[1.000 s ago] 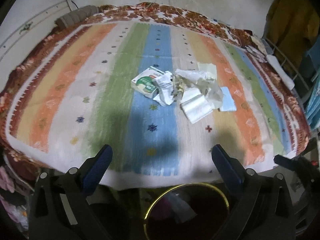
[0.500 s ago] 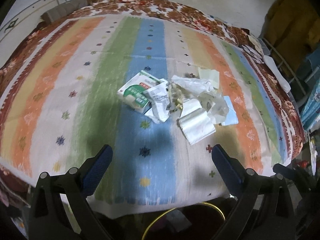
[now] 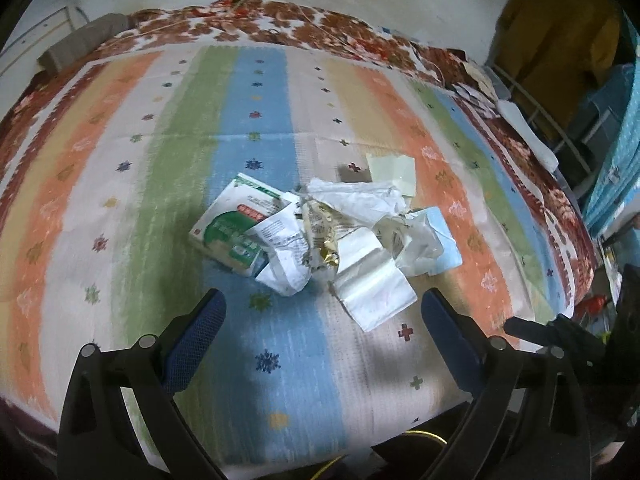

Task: Collect trash
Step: 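Reach the left tool to the crumpled white tissue and close on it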

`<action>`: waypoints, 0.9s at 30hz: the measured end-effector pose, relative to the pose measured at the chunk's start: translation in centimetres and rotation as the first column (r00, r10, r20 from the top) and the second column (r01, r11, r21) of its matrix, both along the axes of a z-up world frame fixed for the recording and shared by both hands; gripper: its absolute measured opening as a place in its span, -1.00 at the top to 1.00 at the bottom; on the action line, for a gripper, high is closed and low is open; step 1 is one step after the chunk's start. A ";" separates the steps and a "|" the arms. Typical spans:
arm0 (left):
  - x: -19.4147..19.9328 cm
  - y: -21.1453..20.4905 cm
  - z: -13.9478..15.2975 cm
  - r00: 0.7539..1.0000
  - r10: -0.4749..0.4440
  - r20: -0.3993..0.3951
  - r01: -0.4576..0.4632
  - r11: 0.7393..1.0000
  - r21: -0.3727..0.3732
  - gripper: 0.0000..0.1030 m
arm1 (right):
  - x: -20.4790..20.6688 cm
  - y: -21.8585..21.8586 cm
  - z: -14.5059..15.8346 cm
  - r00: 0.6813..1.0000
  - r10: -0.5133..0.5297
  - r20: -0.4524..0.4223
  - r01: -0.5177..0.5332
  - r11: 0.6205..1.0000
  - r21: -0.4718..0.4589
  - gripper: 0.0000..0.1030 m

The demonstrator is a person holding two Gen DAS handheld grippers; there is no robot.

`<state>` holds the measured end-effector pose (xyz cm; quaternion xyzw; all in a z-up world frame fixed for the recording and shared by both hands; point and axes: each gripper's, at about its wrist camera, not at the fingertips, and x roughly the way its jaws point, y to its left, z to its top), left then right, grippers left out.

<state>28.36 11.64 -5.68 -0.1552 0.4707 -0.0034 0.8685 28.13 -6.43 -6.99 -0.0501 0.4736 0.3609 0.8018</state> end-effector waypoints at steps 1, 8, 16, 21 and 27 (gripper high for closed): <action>0.5 -0.1 -0.1 1.000 -0.016 0.003 0.016 1.000 -0.002 -0.81 | 0.2 0.1 -0.3 1.000 0.001 0.002 -0.001 1.000 0.000 -0.83; 2.8 -0.2 -0.3 0.997 -0.077 0.015 0.077 0.997 -0.026 -0.73 | 2.1 0.9 -2.4 1.000 -0.014 -0.017 0.014 1.000 0.007 -0.76; 6.0 0.2 -1.5 0.994 -0.112 0.005 0.112 0.989 -0.097 -0.57 | 4.4 1.1 -4.4 0.997 -0.066 -0.035 0.065 0.998 -0.009 -0.63; 7.6 -0.2 -2.4 0.994 -0.112 0.014 0.112 0.981 -0.157 -0.55 | 5.8 1.3 -5.3 0.994 -0.075 -0.078 0.077 0.997 0.029 -0.45; 8.7 -0.2 -3.3 0.997 -0.075 0.016 0.077 0.972 -0.221 -0.46 | 6.9 2.3 -6.2 0.993 -0.057 -0.102 0.062 0.997 0.043 -0.21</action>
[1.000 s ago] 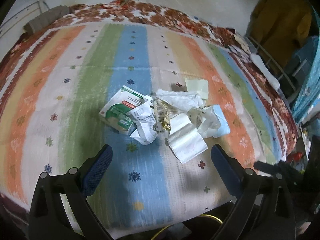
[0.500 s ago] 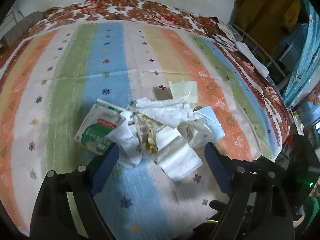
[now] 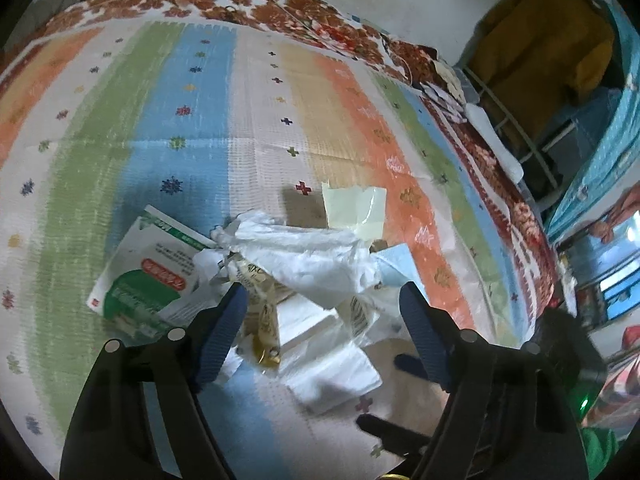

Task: Collect trash
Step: 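Reach the left tool to the crumpled white tissue and close on it, then lift the white tissue with the left tool toward the bin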

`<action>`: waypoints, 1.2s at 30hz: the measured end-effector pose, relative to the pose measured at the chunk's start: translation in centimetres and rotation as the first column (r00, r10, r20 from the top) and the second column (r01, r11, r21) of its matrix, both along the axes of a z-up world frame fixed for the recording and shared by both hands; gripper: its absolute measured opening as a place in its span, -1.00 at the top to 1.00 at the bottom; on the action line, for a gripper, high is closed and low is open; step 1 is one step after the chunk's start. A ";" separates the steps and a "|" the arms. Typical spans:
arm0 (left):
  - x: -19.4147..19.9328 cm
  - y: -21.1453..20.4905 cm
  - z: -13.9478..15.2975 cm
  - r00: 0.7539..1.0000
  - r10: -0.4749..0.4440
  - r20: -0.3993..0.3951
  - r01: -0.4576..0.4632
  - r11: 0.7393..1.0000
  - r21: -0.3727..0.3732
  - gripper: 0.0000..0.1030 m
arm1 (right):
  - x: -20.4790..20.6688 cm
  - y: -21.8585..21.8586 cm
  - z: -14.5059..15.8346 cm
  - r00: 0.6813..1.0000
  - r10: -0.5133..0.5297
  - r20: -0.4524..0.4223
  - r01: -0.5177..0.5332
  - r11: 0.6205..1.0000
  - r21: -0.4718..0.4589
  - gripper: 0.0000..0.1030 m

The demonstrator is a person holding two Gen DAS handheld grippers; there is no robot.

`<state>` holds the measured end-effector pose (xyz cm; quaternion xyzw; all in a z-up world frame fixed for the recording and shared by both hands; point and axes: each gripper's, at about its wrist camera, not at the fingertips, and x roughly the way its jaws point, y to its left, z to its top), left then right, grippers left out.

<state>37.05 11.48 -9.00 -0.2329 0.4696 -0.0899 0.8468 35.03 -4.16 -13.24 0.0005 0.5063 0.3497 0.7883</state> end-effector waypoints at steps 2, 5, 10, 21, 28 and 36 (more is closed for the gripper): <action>0.2 0.3 -0.4 1.000 0.029 -0.007 -0.029 0.999 -0.038 -0.39 | 0.3 0.3 -0.4 1.000 0.001 -0.009 -0.001 1.000 -0.002 -0.12; 0.5 0.6 -1.3 0.997 0.068 -0.025 -0.070 0.993 -0.095 -0.24 | 0.5 0.8 -0.9 1.000 -0.004 -0.020 0.004 1.000 -0.003 0.08; 0.9 0.8 -2.3 0.993 0.101 -0.053 -0.108 0.982 -0.153 -0.04 | 0.7 1.1 -1.3 0.999 -0.006 -0.033 0.006 1.000 -0.002 0.41; 1.3 0.7 -3.5 0.989 0.121 -0.080 -0.133 0.977 -0.168 0.70 | 0.6 1.8 -1.3 1.000 0.015 -0.019 -0.016 0.999 -0.028 0.86; 0.9 1.3 -2.1 0.990 0.130 -0.058 -0.138 0.980 -0.147 0.91 | 0.1 1.8 -0.3 1.000 0.025 0.009 -0.024 0.999 -0.037 0.92; -0.2 2.0 0.3 0.988 0.149 -0.035 -0.152 0.983 -0.100 0.96 | -0.5 2.1 1.5 0.997 0.058 0.044 -0.054 0.995 -0.082 0.95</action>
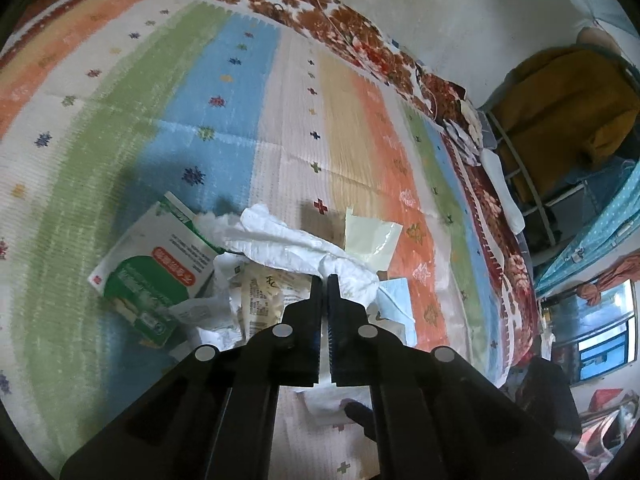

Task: Collect trash
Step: 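Lift the white tissue with the left tool toward the bin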

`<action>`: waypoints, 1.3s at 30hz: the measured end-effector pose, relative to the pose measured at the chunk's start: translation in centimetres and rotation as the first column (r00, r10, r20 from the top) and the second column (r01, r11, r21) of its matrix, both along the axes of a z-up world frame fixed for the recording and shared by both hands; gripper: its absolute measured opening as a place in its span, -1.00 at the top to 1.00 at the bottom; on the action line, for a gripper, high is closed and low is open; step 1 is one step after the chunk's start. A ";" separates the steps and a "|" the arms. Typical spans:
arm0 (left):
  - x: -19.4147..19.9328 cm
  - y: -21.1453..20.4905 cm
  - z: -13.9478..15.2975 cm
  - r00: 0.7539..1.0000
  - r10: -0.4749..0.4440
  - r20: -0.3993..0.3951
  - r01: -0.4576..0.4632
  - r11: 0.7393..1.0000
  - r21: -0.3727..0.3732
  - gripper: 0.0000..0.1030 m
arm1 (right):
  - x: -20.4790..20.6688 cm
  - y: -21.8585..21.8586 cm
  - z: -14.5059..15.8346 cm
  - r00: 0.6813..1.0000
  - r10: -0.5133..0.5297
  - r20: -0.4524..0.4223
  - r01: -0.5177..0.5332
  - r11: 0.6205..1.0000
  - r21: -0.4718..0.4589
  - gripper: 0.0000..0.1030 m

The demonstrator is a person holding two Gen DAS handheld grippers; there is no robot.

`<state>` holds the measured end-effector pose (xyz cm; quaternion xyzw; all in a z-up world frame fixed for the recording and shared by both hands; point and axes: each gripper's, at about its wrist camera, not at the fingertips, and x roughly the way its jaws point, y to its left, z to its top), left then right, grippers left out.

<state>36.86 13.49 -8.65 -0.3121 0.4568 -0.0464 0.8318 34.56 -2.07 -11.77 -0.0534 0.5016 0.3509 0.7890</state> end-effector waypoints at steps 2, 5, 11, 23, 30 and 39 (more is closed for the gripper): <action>-0.4 0.0 0.6 1.000 0.004 0.005 -0.004 1.000 0.009 0.96 | -0.4 0.0 0.4 1.000 0.014 0.010 -0.014 1.000 -0.017 0.95; -0.9 -0.3 1.5 1.000 0.004 0.007 -0.005 1.000 0.030 0.96 | -0.9 0.0 1.3 0.999 0.027 0.022 -0.026 1.000 -0.010 0.95; -2.1 -0.9 3.3 1.000 0.000 0.012 -0.002 0.996 0.093 0.96 | -1.5 -0.2 2.6 0.998 0.038 0.049 -0.038 0.999 -0.014 0.95; -5.8 -1.6 6.2 1.000 -0.002 0.021 -0.001 0.987 0.158 0.96 | -3.7 -1.4 5.6 0.993 0.045 0.108 -0.043 0.999 -0.020 0.95; -8.8 -1.7 6.9 1.000 -0.003 0.024 -0.001 0.983 0.185 0.96 | -5.6 -1.9 6.7 0.992 0.040 0.122 -0.038 0.999 -0.020 0.95; -12.3 -2.4 8.9 0.999 -0.010 0.047 0.004 0.990 0.143 0.96 | -8.6 -3.6 8.5 0.986 0.059 0.155 -0.052 0.998 -0.043 0.95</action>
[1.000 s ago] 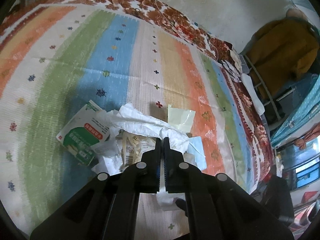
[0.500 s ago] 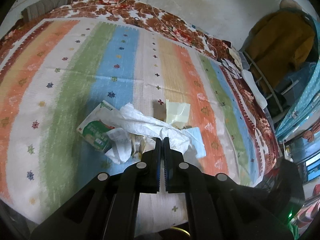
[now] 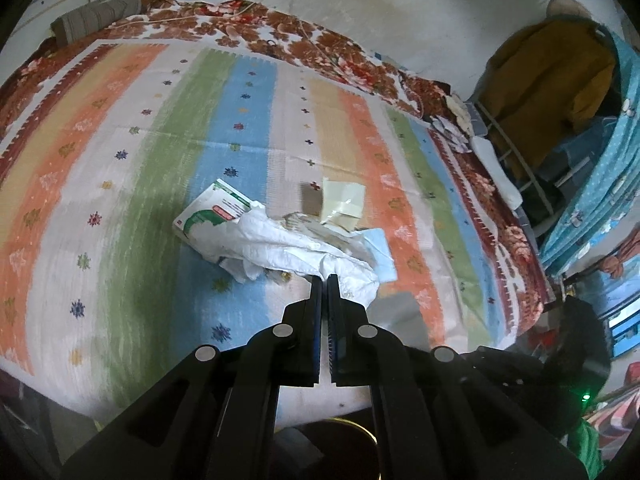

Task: Collect trash
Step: 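Lift the white tissue with the left tool toward the bin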

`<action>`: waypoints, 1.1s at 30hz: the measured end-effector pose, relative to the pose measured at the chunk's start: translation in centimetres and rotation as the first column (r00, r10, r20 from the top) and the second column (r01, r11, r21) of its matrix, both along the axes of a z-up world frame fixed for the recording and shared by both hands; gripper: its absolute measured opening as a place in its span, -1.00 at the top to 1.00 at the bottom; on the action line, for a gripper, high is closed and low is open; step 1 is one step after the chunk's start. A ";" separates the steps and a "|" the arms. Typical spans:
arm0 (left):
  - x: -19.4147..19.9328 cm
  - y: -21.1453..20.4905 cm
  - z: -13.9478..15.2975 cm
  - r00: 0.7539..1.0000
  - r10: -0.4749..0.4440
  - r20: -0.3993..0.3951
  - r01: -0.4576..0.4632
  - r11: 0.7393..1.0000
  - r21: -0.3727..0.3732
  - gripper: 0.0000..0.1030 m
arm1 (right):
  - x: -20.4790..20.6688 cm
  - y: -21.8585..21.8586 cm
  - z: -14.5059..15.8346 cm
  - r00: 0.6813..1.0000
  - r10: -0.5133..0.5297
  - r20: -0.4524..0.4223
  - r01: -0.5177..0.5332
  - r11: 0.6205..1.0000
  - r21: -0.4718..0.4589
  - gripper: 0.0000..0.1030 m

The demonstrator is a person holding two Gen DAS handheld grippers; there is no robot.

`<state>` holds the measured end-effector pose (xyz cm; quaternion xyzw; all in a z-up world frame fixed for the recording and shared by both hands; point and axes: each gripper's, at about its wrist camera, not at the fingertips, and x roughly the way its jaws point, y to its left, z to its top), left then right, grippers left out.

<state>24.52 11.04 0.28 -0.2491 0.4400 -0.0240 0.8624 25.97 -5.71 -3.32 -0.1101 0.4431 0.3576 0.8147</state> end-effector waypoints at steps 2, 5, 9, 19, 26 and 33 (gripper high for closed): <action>-0.8 -0.4 0.5 1.000 -0.004 0.009 0.004 1.000 -0.011 0.96 | -0.5 -0.4 0.3 1.000 -0.004 0.003 0.004 1.000 0.000 0.95; -2.0 -0.9 0.8 1.000 -0.006 0.008 0.006 1.000 -0.018 0.96 | -1.4 -1.4 1.0 1.000 -0.017 -0.004 0.017 1.000 0.011 0.95; -3.0 -1.3 0.9 1.000 -0.008 -0.002 0.008 1.000 -0.028 0.96 | -3.0 -2.2 1.6 1.000 -0.019 -0.003 0.019 1.000 0.013 0.95; -6.6 -2.6 1.8 1.000 -0.026 0.013 0.026 0.998 -0.051 0.96 | -6.7 -4.3 1.9 0.999 -0.029 -0.025 0.030 0.999 0.034 0.95; -9.4 -4.6 2.0 0.997 -0.075 0.027 0.076 0.996 -0.040 0.96 | -9.2 -5.0 1.5 0.999 -0.010 -0.030 0.011 1.000 0.027 0.95; -12.6 -6.0 1.2 0.995 -0.100 0.021 0.101 0.993 -0.066 0.96 | -11.7 -6.2 0.8 0.998 0.002 -0.058 0.000 1.000 0.022 0.95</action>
